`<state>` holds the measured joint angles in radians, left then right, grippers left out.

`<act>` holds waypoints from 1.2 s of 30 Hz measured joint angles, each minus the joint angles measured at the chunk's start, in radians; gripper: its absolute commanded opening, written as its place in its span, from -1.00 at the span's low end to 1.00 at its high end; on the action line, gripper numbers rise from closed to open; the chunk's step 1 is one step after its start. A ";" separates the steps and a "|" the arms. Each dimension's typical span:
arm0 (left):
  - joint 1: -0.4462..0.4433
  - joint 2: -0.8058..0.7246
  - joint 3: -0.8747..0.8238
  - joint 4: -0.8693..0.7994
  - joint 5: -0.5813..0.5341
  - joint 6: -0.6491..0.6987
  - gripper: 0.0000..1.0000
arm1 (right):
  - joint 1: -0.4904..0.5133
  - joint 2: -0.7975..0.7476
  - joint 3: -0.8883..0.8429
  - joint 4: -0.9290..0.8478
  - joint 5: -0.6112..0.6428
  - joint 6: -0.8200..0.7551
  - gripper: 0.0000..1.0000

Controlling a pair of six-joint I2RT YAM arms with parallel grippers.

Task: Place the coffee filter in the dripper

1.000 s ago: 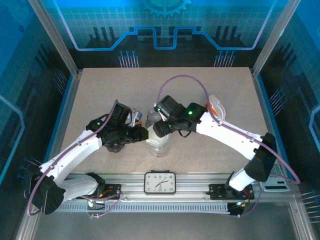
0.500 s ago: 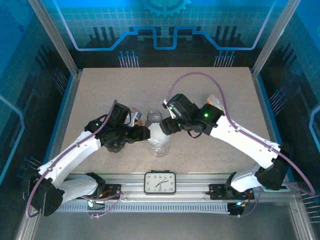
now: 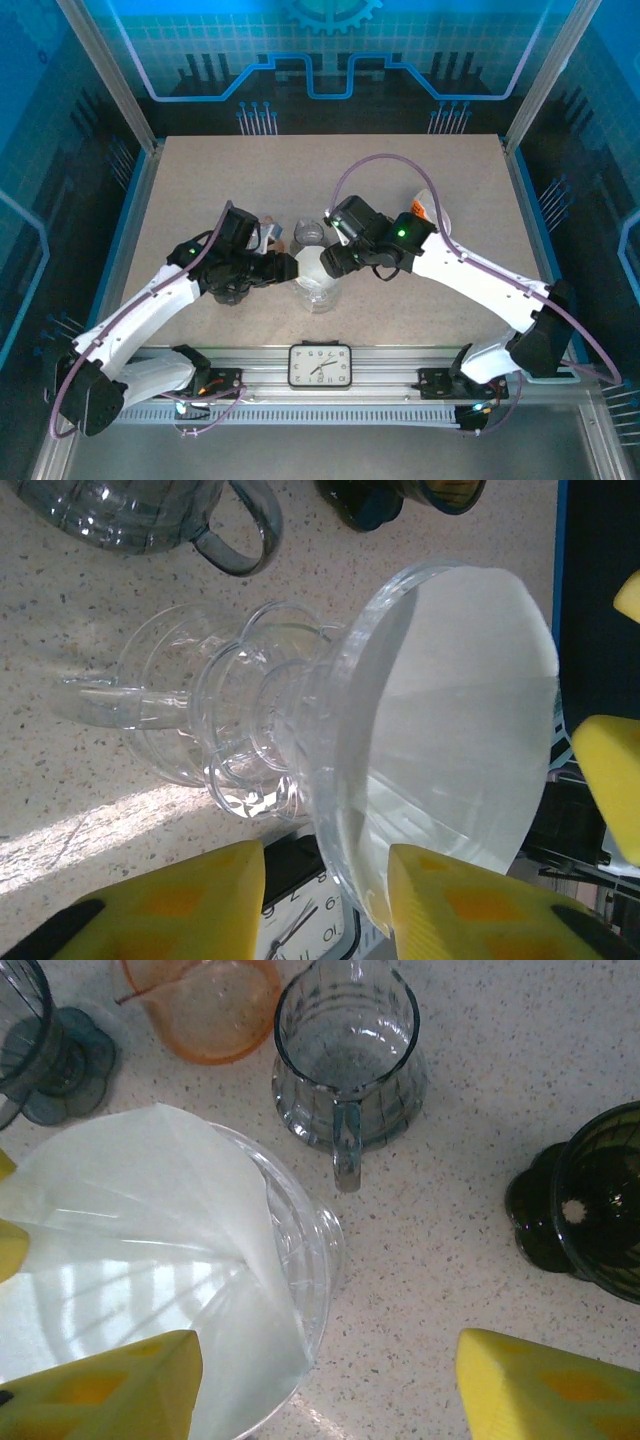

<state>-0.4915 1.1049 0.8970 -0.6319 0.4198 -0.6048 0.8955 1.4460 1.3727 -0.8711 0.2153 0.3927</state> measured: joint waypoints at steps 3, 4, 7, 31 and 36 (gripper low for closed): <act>0.000 0.000 -0.014 0.004 0.000 -0.002 -0.31 | 0.000 0.008 -0.002 0.001 0.000 0.001 0.39; 0.000 0.000 -0.015 0.006 0.000 -0.002 -0.31 | 0.000 0.008 -0.002 0.001 0.001 0.001 0.40; 0.000 0.000 -0.015 0.010 0.000 -0.003 -0.23 | 0.000 0.007 -0.002 0.001 0.002 0.001 0.42; 0.006 -0.043 -0.001 0.010 -0.022 -0.026 0.25 | 0.000 -0.066 0.010 0.001 0.040 0.001 0.44; 0.036 -0.080 -0.001 0.010 -0.045 -0.035 0.29 | 0.000 -0.130 -0.020 0.040 0.069 0.000 0.46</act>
<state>-0.4553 1.0248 0.8963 -0.6224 0.3748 -0.6399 0.8951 1.3155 1.3529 -0.8307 0.2848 0.3931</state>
